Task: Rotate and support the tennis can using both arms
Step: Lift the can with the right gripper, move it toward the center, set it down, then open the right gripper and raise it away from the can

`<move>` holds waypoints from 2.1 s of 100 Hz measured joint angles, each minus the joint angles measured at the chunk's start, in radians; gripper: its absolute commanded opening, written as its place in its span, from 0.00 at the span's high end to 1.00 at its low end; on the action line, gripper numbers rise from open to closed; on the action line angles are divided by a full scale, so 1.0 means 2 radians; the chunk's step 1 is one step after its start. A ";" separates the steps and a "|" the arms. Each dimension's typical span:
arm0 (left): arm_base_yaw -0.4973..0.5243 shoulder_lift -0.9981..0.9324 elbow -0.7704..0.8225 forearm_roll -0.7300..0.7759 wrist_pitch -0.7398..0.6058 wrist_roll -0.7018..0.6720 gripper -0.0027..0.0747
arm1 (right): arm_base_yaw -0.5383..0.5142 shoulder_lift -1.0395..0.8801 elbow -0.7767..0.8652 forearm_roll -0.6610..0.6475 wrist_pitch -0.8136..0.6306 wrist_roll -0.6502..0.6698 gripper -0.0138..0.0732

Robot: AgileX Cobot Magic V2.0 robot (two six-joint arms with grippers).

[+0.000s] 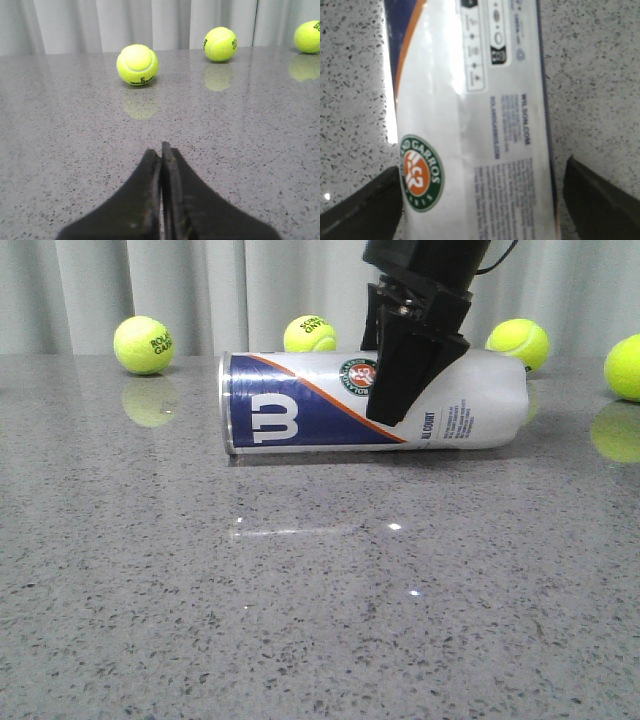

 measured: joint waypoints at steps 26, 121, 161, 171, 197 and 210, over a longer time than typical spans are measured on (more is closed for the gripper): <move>0.000 0.000 0.000 0.000 0.000 0.000 0.99 | 0.000 -0.001 -0.001 0.000 0.005 0.000 0.10; 0.000 0.000 0.000 0.000 0.000 0.000 0.99 | 0.000 -0.143 -0.051 0.016 0.035 0.511 0.91; 0.000 0.000 0.000 0.000 0.000 0.000 0.99 | 0.000 -0.218 0.011 -0.027 0.004 0.591 0.91; 0.000 0.000 0.000 0.000 0.000 0.000 0.99 | 0.000 -0.269 0.069 -0.033 -0.041 0.593 0.91; 0.000 0.000 0.000 0.000 0.000 0.000 0.99 | 0.000 -0.426 0.295 -0.034 -0.204 0.592 0.91; 0.000 0.000 0.000 0.000 0.000 0.000 0.99 | 0.000 -0.508 0.409 -0.034 -0.284 0.591 0.91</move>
